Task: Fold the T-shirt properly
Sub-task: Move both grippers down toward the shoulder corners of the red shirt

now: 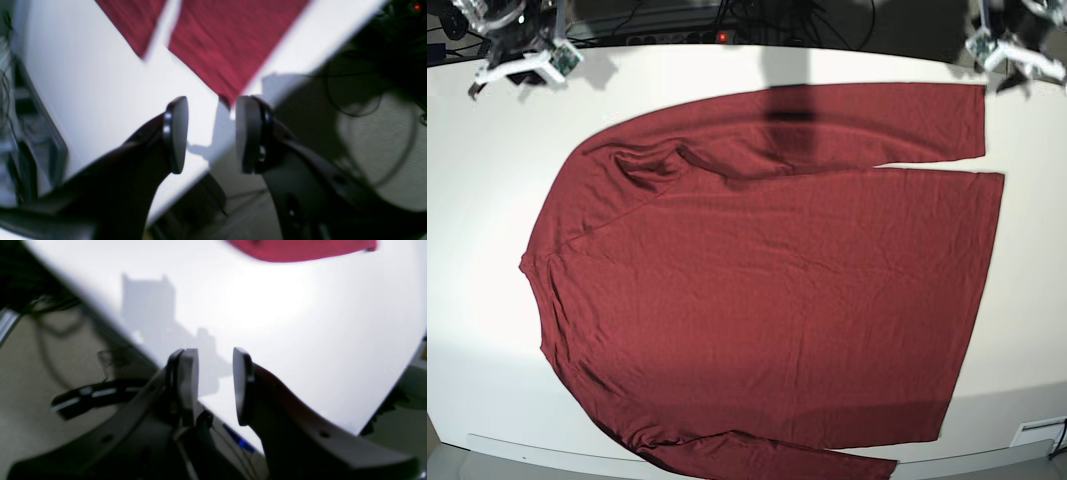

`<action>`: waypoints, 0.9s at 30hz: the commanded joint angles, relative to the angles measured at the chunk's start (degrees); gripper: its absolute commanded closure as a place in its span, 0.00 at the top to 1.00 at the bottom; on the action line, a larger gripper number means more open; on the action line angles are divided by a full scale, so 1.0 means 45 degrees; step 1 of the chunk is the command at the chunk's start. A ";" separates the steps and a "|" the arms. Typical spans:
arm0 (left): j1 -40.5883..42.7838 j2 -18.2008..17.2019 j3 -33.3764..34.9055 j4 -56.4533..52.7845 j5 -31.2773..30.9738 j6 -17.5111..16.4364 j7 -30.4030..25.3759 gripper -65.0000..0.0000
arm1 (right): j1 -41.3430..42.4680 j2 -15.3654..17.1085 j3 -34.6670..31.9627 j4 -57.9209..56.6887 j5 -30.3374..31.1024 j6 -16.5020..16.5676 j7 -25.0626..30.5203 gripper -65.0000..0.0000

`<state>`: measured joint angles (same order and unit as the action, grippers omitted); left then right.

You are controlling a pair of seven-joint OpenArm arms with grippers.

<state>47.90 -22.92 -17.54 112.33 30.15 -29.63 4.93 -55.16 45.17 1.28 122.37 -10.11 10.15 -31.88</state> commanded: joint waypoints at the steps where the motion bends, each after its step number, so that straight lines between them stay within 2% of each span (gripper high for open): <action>1: -0.0121 -0.0296 -0.0068 0.0160 -0.0039 -0.0136 -0.0151 0.35 | 0.0107 0.0112 0.0053 0.0233 0.0010 -0.0209 0.0068 0.28; 5: -0.0724 -0.0787 -0.0068 -0.0078 -0.0092 -0.1117 -0.0442 0.35 | 0.0607 0.0087 0.0053 0.0228 0.0049 -0.0272 -0.0219 0.28; 9: -0.0772 -0.1156 -0.0068 -0.1078 -0.0102 -0.2021 -0.2021 0.35 | 0.0690 0.0083 0.0053 0.0223 0.0049 -0.0593 -0.0355 0.28; 14: -0.0894 -0.1428 -0.0044 -0.1943 0.0646 -0.2016 -0.2963 0.35 | 0.0690 0.0083 0.0053 0.0223 0.0049 -0.1107 -0.0345 0.28; 17: -0.1292 -0.1520 0.0248 -0.2356 0.0636 -0.2011 -0.2982 0.35 | 0.0685 0.0078 0.0053 0.0223 0.0053 -0.1515 -0.0359 0.28; 22: -0.1836 -0.1515 0.1239 -0.2730 0.0646 -0.2021 -0.2817 0.35 | 0.0685 0.0024 0.0053 0.0223 0.0049 -0.1705 -0.0641 0.28; 27: -0.2254 -0.1520 0.2137 -0.2773 0.0646 -0.2045 -0.1914 0.35 | 0.0685 0.0015 0.0053 0.0223 0.0053 -0.1705 -0.0835 0.28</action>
<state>37.30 -28.91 -7.70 99.46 33.04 -38.98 -3.66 -51.75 44.60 1.17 122.37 -9.69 4.05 -36.12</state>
